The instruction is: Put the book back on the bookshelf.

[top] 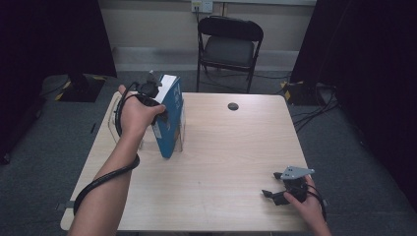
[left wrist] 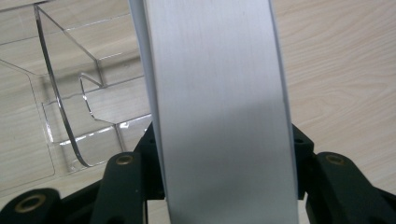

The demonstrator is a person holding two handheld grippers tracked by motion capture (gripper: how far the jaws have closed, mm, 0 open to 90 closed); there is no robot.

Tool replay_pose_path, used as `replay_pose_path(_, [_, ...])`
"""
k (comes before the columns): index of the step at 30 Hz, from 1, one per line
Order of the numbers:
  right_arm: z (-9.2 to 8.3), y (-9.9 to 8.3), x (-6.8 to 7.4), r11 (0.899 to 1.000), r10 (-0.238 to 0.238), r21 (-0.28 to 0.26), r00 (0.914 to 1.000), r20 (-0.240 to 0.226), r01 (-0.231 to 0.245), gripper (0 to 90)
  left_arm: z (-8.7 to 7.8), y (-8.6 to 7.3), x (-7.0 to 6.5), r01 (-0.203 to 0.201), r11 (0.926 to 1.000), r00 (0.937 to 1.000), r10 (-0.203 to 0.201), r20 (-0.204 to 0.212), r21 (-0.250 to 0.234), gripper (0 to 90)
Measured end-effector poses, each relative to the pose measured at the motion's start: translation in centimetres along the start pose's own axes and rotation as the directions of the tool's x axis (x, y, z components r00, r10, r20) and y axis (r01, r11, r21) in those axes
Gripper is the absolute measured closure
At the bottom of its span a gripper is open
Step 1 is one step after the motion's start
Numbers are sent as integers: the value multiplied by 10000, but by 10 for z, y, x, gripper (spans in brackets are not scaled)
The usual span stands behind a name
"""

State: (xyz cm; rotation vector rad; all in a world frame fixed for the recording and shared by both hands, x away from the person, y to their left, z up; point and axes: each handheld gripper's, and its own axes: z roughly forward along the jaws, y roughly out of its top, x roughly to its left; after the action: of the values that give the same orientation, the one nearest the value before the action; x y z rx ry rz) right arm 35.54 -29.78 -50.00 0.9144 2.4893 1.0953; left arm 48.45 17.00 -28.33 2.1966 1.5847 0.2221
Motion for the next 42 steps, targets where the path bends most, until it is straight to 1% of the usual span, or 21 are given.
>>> replay_pose_path(2, [0, 0, 0, 10000, -4, -1, 10000, 1, 4, 138, -2, -2, 0, 86, 9999, 10000, -86, 31, -77, 490])
replay_pose_path(3, [0, 0, 0, 10000, -1, -1, 10000, 2, 1, 138, -3, -3, 1, -2, 10000, 9999, 2, 124, -27, 489])
replay_pose_path(4, [0, 0, 0, 10000, 5, 2, 10000, -1, -5, 138, -4, -4, 2, 71, 10000, 9998, -70, 170, -41, 484])
replay_pose_path(5, [0, 0, 0, 10000, 14, 4, 10000, -3, -14, 138, -4, -6, 3, 59, 10000, 9997, -59, 218, -7, 479])
replay_pose_path(6, [0, 0, 0, 10000, 12, 5, 10000, -1, -12, 138, -5, -8, 3, -21, 10000, 9997, 22, 247, -61, 475])
replay_pose_path(7, [0, 0, 0, 10000, 10, 4, 10000, 0, -10, 138, -6, -10, 4, 33, 9999, 9997, -29, 261, -122, 467])
replay_pose_path(11, [0, 0, 0, 10000, -42, -13, 10000, 49, 42, 139, -8, -20, 5, -152, 9995, 9985, 165, 514, -265, 452])
replay_pose_path(14, [-1, 0, 0, 10000, -84, 13, 9999, 68, 84, 139, -10, -26, 8, -47, 9993, 9967, 76, 803, -368, 444])
replay_pose_path(16, [-1, 0, 0, 10000, -93, 22, 9999, 70, 92, 139, -11, -30, 10, -71, 9990, 9969, 105, 776, -451, 443])
replay_pose_path(19, [-1, 0, 0, 10000, -96, 19, 9999, 71, 95, 139, -13, -36, 14, 37, 9981, 9942, 29, 1075, -611, 430])
replay_pose_path(22, [-1, 0, 0, 10000, -93, 21, 9999, 69, 93, 139, -14, -40, 18, 6, 9979, 9939, 64, 1097, -645, 406])
replay_pose_path(23, [-1, 0, 0, 10000, -90, 21, 9999, 70, 90, 139, -15, -42, 19, 61, 9979, 9936, 12, 1129, -648, 396])
replay_pose_path(27, [-1, 0, 0, 10000, -95, 17, 9999, 76, 94, 139, -17, -46, 19, -42, 9971, 9908, 144, 1344, -763, 387])
replay_pose_path(28, [-1, 0, 0, 10000, -91, 17, 9999, 73, 91, 139, -17, -48, 19, -58, 9972, 9906, 160, 1362, -752, 383])
replay_pose_path(31, [-1, 0, 0, 10000, -91, 21, 9999, 70, 91, 139, -16, -51, 18, -273, 9966, 9902, 376, 1347, -780, 362])
replay_pose_path(33, [-1, 0, 0, 10000, -94, 19, 9999, 69, 94, 139, -16, -54, 17, -305, 9956, 9890, 429, 1414, -886, 355])
replay_pose_path(35, [-1, 0, 0, 10000, -93, 20, 9999, 68, 93, 139, -15, -57, 17, -446, 9951, 9870, 575, 1498, -884, 353])
replay_pose_path(37, [-1, 0, 0, 9999, -109, 13, 9999, 78, 109, 139, -14, -59, 17, -490, 9944, 9858, 632, 1553, -940, 351])
replay_pose_path(38, [-1, 0, 0, 9999, -109, 9, 9999, 82, 109, 139, -13, -61, 17, -525, 9939, 9833, 684, 1686, -972, 350])
replay_pose_path(41, [-1, 0, 0, 9999, -103, 11, 9999, 74, 103, 139, -12, -65, 18, -529, 9919, 9801, 738, 1843, -1158, 342])
replay_pose_path(42, [-1, 0, 0, 9999, -103, 13, 9999, 83, 103, 139, -12, -67, 18, -545, 9916, 9777, 768, 1955, -1170, 334])
